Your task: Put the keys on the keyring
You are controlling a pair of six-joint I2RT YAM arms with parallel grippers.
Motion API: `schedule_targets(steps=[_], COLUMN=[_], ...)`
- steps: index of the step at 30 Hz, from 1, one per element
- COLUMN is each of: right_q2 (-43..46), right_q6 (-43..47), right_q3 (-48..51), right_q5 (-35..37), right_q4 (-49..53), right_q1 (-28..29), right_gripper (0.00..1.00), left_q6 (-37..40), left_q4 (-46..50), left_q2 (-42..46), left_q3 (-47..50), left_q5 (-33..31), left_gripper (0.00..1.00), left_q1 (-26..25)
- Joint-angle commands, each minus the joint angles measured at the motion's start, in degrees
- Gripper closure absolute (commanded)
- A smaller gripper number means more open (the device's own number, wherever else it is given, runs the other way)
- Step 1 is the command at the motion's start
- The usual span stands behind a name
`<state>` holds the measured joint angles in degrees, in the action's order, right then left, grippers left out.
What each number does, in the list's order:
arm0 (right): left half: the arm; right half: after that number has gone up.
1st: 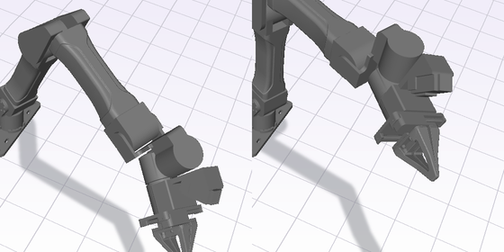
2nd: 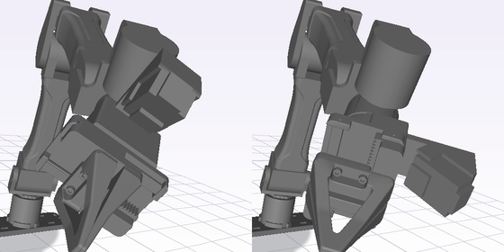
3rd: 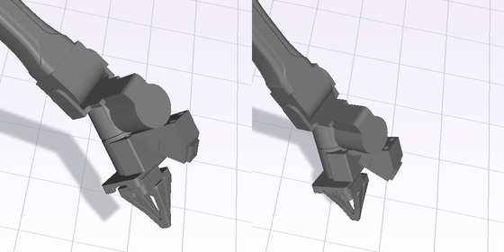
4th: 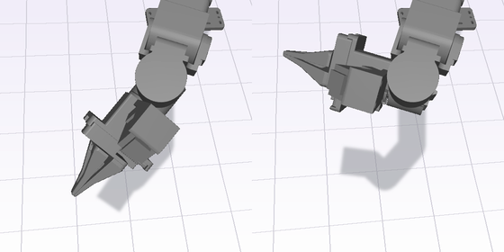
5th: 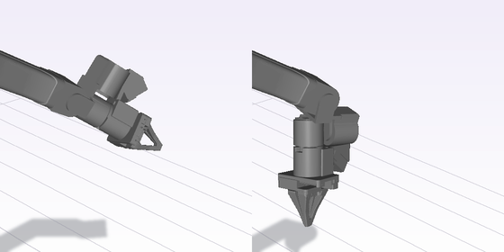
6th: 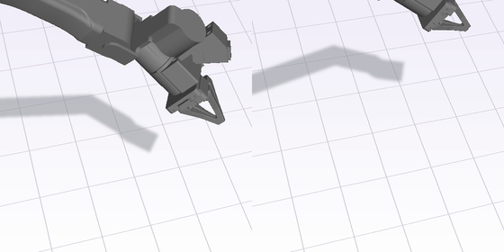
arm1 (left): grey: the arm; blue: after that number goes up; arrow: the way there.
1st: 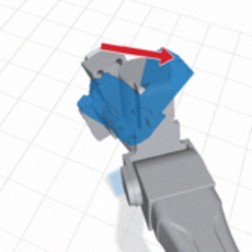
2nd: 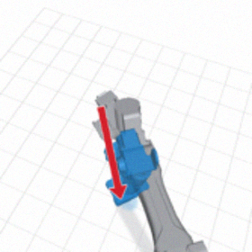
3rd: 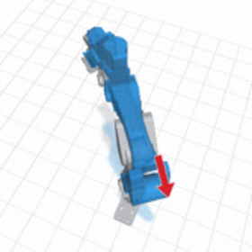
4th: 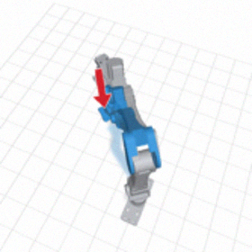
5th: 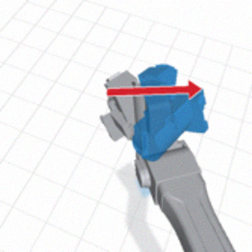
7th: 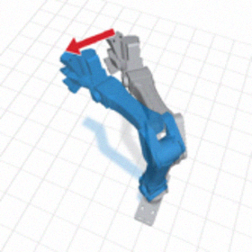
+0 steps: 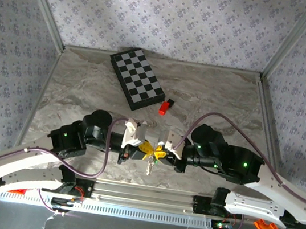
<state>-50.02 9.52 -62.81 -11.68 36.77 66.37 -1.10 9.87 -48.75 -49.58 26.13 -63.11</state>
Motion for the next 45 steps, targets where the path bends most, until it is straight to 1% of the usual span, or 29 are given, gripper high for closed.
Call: schedule_targets(steps=[1,3,6,10,16,19,23,28,33,36,38,41,45], right_q2=[2.87,4.86,8.38,12.46,14.16,14.07,13.73,12.25,12.23,12.24,12.23,12.23,12.74], right_q6=[-3.70,-6.17,-9.36,-11.84,-12.90,-12.86,-12.77,-12.29,-11.98,-11.80,-11.72,-11.55,-10.86], right_q3=[2.31,4.60,7.78,10.56,12.00,12.07,11.93,11.48,11.28,11.36,11.39,11.29,11.38], right_q5=[-3.56,-4.31,-5.84,-10.55,-15.57,-16.25,-17.45,-16.62,-15.84,-15.64,-15.65,-15.55,-14.77], right_q4=[-4.69,-7.89,-12.14,-16.53,-21.21,-21.83,-22.34,-20.46,-18.94,-19.00,-18.97,-18.46,-17.91], right_q1=[-1.63,-3.21,-5.72,-8.58,-9.71,-9.76,-9.77,-9.77,-9.77,-9.77,-9.76,-9.79,-9.75], right_gripper=[0.64,0.59,0.59,0.58,0.55,0.53,0.53,0.60,0.60,0.67,0.74,0.83,1.00], left_q6=[-0.48,-0.58,-0.99,-1.21,-3.08,-4.34,-4.48,-4.58,-4.77,-4.79,-4.86,-5.02,-4.92], left_q4=[-8.01,-10.39,-13.68,-15.61,-21.98,-25.45,-26.19,-25.85,-25.97,-26.21,-26.38,-26.70,-26.47], left_q2=[1.86,2.08,2.16,1.43,0.42,-0.14,-0.29,-0.35,0.06,0.08,0.00,-0.03,-0.02], left_q3=[0.62,1.14,1.60,1.16,3.18,4.38,4.77,4.91,5.00,5.02,5.11,5.20,5.20], left_q5=[1.97,2.30,3.33,5.14,5.86,5.78,5.51,5.42,5.43,5.17,4.94,4.65,4.25], left_gripper=[1.00,1.00,1.00,1.00,1.00,1.00,1.00,1.00,1.00,1.00,1.00,1.00,1.00], left_q1=[-0.17,-0.17,-0.17,-0.21,-0.17,-0.24,-0.26,-0.25,-0.39,-0.43,-0.49,-0.61,-0.78])
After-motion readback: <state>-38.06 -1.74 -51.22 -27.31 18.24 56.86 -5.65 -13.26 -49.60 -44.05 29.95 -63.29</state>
